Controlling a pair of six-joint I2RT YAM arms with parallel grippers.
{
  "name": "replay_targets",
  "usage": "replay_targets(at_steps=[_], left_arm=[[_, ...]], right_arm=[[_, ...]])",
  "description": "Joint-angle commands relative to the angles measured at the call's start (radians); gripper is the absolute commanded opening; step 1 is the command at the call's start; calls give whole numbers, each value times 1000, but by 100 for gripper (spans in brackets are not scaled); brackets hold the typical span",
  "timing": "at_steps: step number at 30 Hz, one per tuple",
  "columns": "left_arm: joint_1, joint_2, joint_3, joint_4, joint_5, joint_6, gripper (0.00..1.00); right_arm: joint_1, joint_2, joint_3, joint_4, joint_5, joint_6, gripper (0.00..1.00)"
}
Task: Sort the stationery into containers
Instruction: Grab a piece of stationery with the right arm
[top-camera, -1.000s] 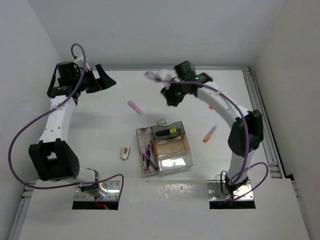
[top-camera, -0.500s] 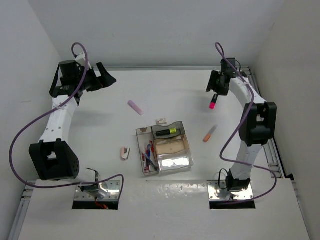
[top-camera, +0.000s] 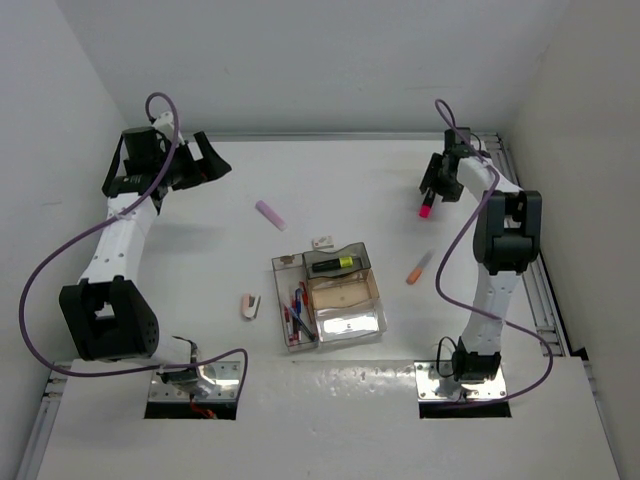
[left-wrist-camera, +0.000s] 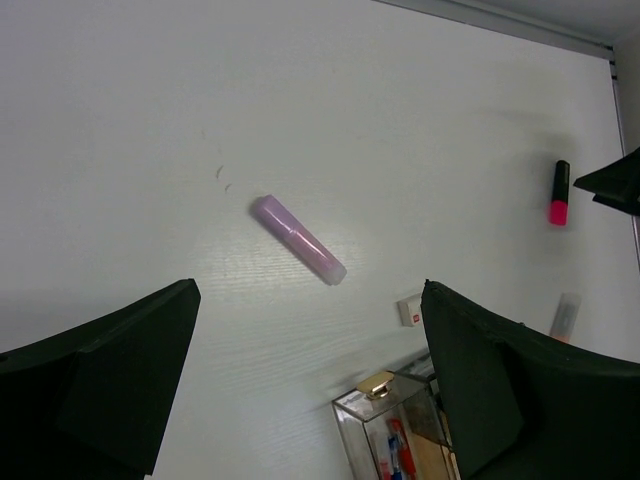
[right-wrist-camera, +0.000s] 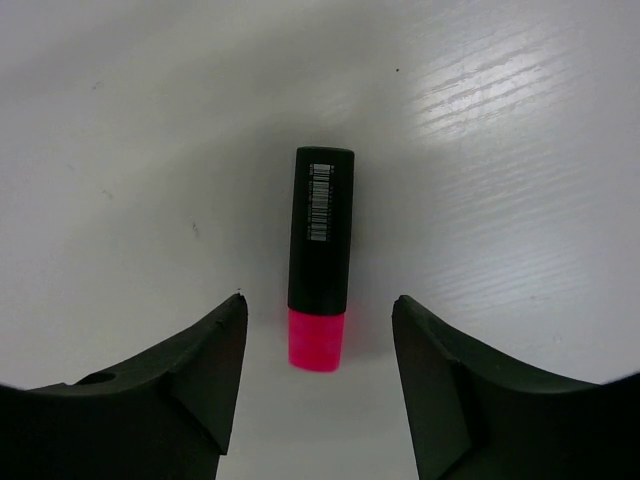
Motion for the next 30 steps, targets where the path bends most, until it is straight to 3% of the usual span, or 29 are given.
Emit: replay_targets(at_steps=[1, 16, 25, 27, 30], left_arm=[[4, -19, -5, 25, -10, 11, 100], [60, 10, -23, 20, 30, -35, 100], [119, 35, -14, 11, 81, -67, 100], [119, 29, -14, 13, 81, -61, 100], [117, 12, -22, 16, 88, -52, 100]], right_arm=[[0, 23, 39, 39, 18, -3, 59], [3, 89, 48, 50, 26, -20, 46], [3, 70, 29, 48, 23, -69, 11], [3, 50, 31, 41, -9, -93, 3], [11, -12, 36, 10, -145, -151, 0]])
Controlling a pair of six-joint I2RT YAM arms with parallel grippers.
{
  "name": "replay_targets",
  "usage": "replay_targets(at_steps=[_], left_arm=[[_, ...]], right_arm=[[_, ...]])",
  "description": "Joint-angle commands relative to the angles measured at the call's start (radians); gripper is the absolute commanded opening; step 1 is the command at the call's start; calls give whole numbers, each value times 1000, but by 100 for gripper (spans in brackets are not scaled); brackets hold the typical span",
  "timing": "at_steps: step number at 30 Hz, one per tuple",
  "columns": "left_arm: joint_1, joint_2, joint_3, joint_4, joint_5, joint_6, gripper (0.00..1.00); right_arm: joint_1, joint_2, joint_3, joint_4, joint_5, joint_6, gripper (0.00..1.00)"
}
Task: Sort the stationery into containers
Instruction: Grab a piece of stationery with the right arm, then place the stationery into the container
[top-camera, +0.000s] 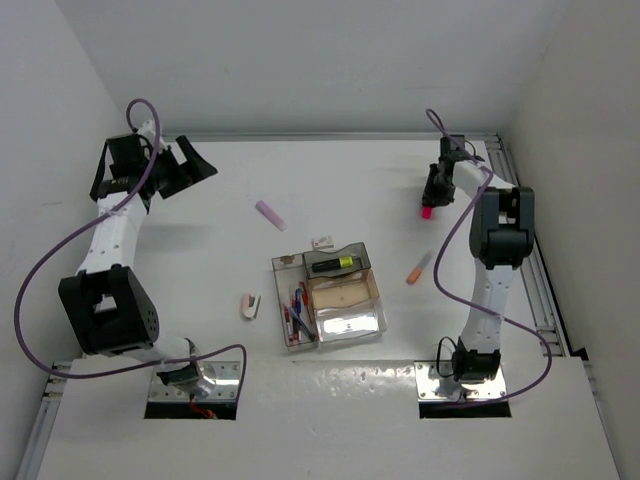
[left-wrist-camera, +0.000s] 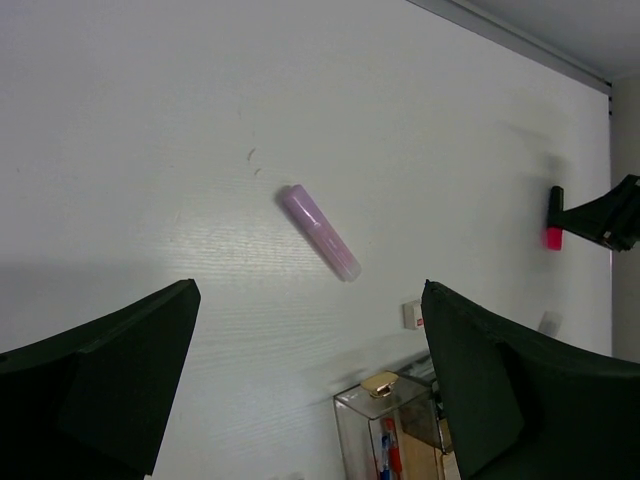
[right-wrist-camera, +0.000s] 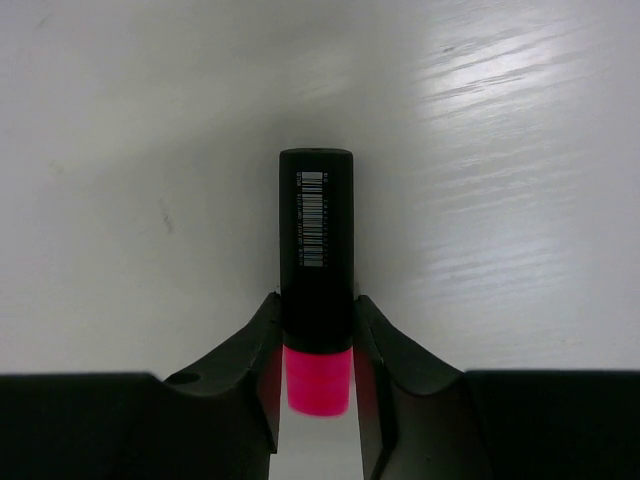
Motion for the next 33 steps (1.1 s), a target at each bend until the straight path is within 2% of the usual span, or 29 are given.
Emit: replay_targets(at_steps=[1, 4, 7, 9, 10, 14, 18, 24, 33], left_arm=[[2, -43, -2, 21, 38, 4, 100], [-6, -48, -11, 32, 93, 36, 100], [-11, -57, -20, 66, 223, 79, 100], [-15, -68, -29, 104, 321, 97, 100], [-18, -72, -33, 115, 347, 114, 100], [-47, -82, -26, 110, 400, 149, 100], [-66, -94, -36, 80, 394, 194, 100], [-66, -119, -37, 32, 320, 240, 100], [-64, -89, -48, 40, 268, 228, 100]], right_arm=[[16, -114, 37, -25, -214, -132, 0], [86, -212, 13, -45, -339, -277, 0], [168, -341, -73, -46, -488, -565, 0], [241, -412, -108, -111, -577, -695, 0], [267, -424, -110, -143, -597, -817, 0], [422, -472, -143, -267, -607, -1128, 0], [531, -469, -191, -277, -538, -1301, 0], [620, -427, -211, -281, -495, -1411, 0], [680, -397, -259, -316, -472, -1453, 1]])
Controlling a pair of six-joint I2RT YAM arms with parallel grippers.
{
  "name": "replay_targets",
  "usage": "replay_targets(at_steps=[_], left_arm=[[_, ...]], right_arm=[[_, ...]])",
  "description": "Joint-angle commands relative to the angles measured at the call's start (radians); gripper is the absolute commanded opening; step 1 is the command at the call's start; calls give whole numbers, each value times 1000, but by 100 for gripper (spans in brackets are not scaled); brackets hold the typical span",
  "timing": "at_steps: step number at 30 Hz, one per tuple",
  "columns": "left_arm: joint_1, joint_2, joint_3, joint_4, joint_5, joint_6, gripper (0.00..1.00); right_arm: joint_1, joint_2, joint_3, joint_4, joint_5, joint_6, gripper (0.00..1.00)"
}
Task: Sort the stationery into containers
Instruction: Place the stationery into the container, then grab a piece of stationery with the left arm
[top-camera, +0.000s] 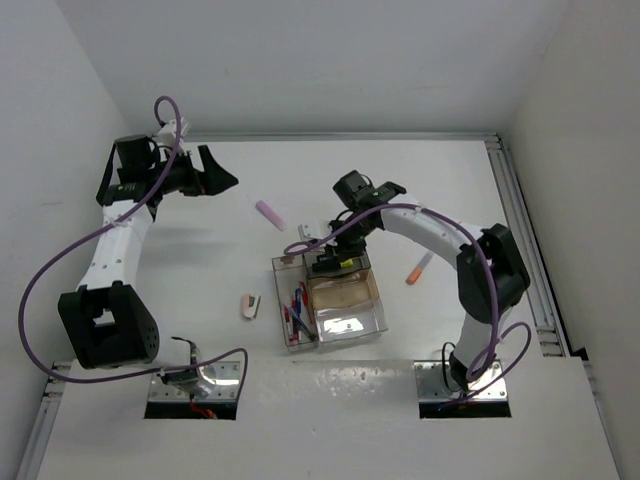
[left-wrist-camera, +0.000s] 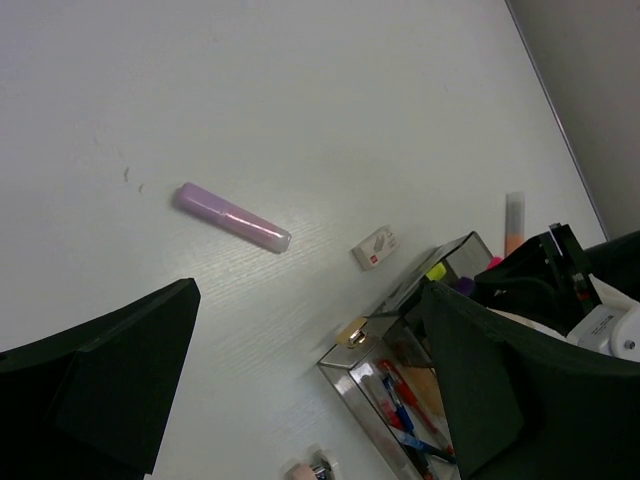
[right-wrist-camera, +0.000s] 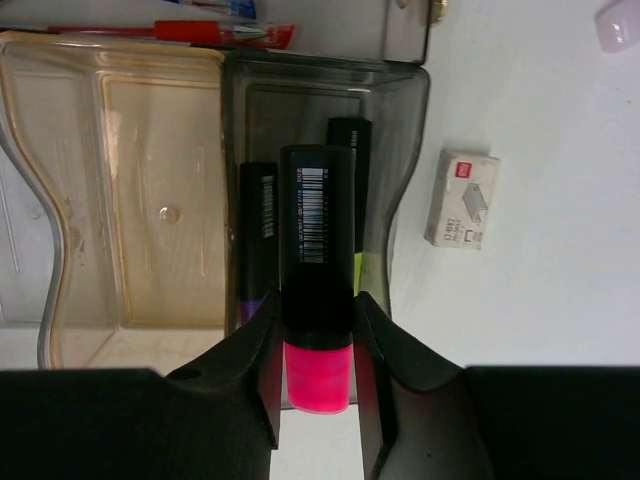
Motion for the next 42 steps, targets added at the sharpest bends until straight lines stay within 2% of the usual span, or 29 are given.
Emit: replay_targets(at_steps=[1, 2, 3, 5, 8, 9, 10, 12, 13, 16, 18, 22, 25, 28, 32, 42], left_arm=[[2, -4, -9, 30, -24, 3, 100], [-2, -2, -12, 35, -39, -5, 100], [-8, 1, -11, 36, -61, -7, 100], [-14, 14, -5, 29, -93, -11, 100], [-41, 27, 9, 9, -234, -36, 100], [-69, 30, 17, 1, -345, -49, 100], [-92, 43, 30, -14, -424, -81, 100], [-159, 70, 87, -72, -604, -108, 100], [-167, 92, 99, -88, -649, -122, 100], [-282, 122, 107, -97, -754, -165, 100], [-360, 152, 107, -100, -823, -189, 100], [-434, 238, 116, -88, -858, -244, 100], [-462, 338, 170, -119, -895, -287, 100], [-491, 430, 243, -154, -958, -325, 99], [-506, 522, 299, -177, -972, -364, 94], [-549, 649, 366, -191, -966, -387, 93]], right_arm=[[17, 18, -11, -16, 4, -47, 6], [15, 21, -11, -17, 7, -44, 12], [15, 24, -11, -17, 13, -41, 24], [15, 32, -9, -14, 16, -21, 34], [15, 34, -2, -4, 15, 33, 44], [15, 34, 12, -2, 12, 56, 47], [17, 30, 23, -2, 4, 106, 54], [9, 24, 56, -11, -4, 154, 55], [3, 18, 70, -11, -22, 213, 56], [-37, -25, 112, 18, -63, 330, 56], [-81, -72, 130, 47, -102, 463, 56], [-170, -149, 107, 79, -134, 657, 56], [-244, -200, 67, 82, -148, 727, 56], [-324, -252, -11, 92, -165, 772, 56], [-407, -304, -80, 102, -188, 798, 57], [-502, -330, -140, 104, -229, 832, 57]])
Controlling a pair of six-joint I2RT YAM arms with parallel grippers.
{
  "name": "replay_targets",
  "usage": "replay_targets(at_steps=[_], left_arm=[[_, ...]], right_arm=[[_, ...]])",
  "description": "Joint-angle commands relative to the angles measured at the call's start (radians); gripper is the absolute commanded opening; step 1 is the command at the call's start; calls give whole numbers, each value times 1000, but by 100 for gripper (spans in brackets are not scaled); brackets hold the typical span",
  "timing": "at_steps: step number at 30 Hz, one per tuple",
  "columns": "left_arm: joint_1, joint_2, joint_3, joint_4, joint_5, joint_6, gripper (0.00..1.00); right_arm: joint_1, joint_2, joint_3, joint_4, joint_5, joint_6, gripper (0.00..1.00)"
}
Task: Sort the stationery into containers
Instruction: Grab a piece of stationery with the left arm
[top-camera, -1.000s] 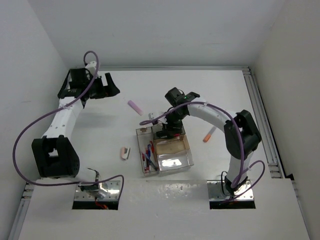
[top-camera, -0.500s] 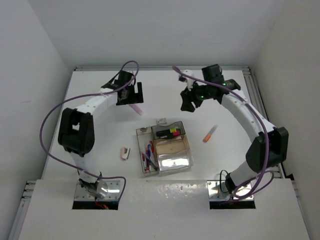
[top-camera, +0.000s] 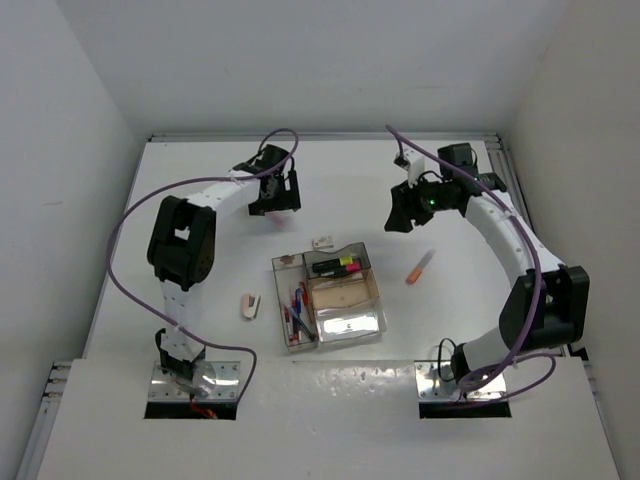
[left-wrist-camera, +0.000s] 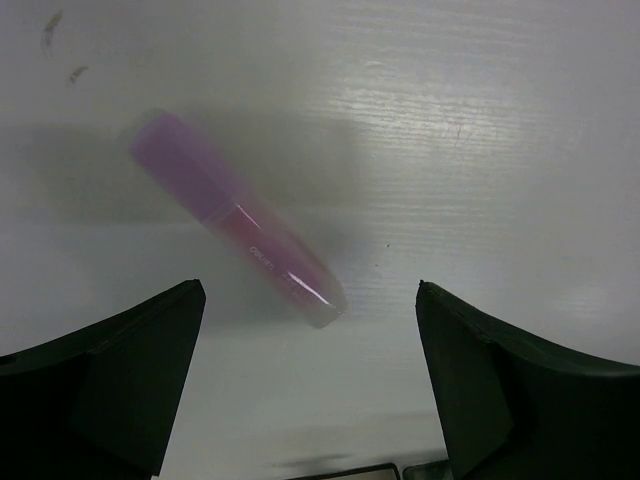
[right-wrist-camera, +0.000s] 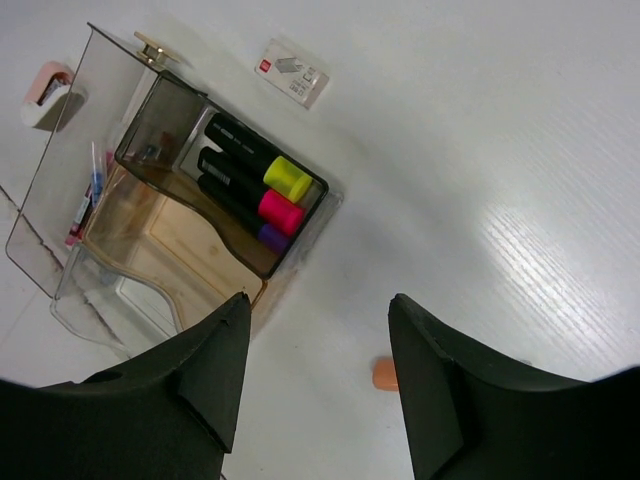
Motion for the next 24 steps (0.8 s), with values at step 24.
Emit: replay_targets(at_steps=[24], left_arm=[[11, 129, 34, 17, 58, 94, 67]], right_arm=[[-60, -29, -17, -12, -64, 26, 57]])
